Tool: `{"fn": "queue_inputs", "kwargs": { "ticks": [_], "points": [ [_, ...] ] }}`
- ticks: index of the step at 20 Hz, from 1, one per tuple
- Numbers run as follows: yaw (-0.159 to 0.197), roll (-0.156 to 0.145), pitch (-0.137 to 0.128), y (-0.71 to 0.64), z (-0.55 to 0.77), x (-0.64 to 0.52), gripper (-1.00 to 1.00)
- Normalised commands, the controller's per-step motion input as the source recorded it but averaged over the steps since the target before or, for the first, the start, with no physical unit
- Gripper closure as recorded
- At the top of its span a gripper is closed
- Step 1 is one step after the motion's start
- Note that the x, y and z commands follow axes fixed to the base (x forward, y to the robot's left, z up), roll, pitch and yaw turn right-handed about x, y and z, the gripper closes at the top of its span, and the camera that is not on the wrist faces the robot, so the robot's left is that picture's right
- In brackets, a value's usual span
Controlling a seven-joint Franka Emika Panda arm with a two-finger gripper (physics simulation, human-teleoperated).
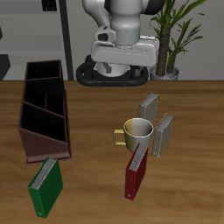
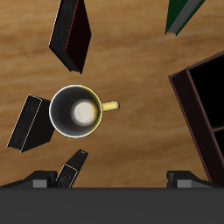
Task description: Place the right yellow book into the right desk caddy's back compartment
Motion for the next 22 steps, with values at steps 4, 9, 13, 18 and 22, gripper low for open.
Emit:
{"fn": "queue_inputs", "kwargs": {
  "ticks": [4,9,13,18,22],
  "points": [
    [-0.052,-0.035,-0.046,0.09,-0.06,-0.2,-1.0],
    [-0.063,-0.048,-0.032,0.01,-0.07,-0.13,-1.0],
    [-0.066,-0.019,0.004,0.07,-0.11,-0.09,-1.0],
    [-0.032,-0.009,0.004,0.07,-0.13,-0.05,-1.0],
    [-0.065,0.013,0.035,0.14,-0.22,-0.1,-1.0]
  ]
}}
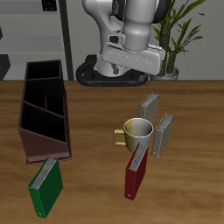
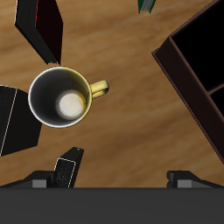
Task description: Place the right yellow book into the right desk caddy's back compartment
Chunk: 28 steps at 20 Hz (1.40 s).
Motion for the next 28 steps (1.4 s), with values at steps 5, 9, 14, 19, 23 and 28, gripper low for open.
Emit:
{"fn": "queue_inputs", "kwargs": {
  "ticks": [5,9,14,19,23,28],
  "points": [
    [-0.033,0.005,-0.006,0.16,-0.17,-0.12,-1.0],
    [-0.019,-0.005,-0.019,0.14,-0.14,-0.06,-1.0],
    [0.003,0.02,0.02,0.14,-0.2,0.03,-1.0],
    [-0.009,0.029,0.05,0.15,-0.2,0.02,-1.0],
    [-0.012,0.036,0.06,0.18,-0.18,0.01,-1.0],
    [-0.024,0.027,0.023,0.14,-0.15,-0.03,-1.0]
  ]
}}
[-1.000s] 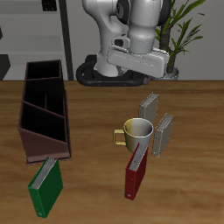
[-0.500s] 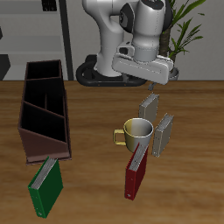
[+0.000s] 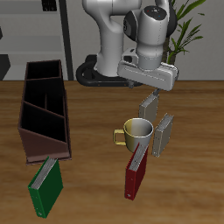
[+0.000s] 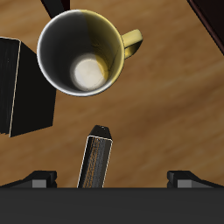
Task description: Place the right yellow book into the right desk caddy's back compartment
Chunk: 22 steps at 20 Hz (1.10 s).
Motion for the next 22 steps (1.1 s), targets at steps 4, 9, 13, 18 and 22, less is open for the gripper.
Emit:
{"fn": "queue_inputs", "kwargs": {
  "ticks": [4,9,13,18,22],
  "points": [
    [-0.002,0.02,0.033,0.09,-0.15,0.02,-1.0],
    [-0.01,0.018,0.029,0.07,-0.17,0.02,-1.0],
    [-0.014,-0.003,0.038,-0.02,-0.17,0.07,-1.0],
    [-0.003,0.008,0.042,0.01,-0.23,0.02,-1.0],
    [-0.009,-0.007,0.03,-0.06,-0.13,0.02,-1.0]
  ]
}}
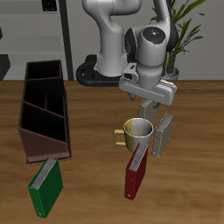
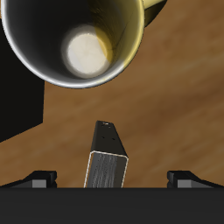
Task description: Place the right yellow book into the right desk caddy's back compartment
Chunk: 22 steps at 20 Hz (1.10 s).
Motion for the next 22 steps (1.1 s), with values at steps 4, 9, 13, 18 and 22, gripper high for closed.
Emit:
{"fn": "queue_inputs", "kwargs": {
  "ticks": [4,9,13,18,22],
  "points": [
    [-0.004,-0.005,0.02,-0.03,-0.14,-0.02,-1.0],
    [-0.018,0.039,0.024,0.07,-0.17,-0.1,-1.0],
    [-0.02,0.046,0.037,0.06,-0.15,0.0,-1.0],
    [-0.028,0.064,0.019,0.09,-0.08,-0.05,1.0],
    [-0.023,0.016,-0.009,-0.04,0.08,-0.01,1.0]
  ]
}}
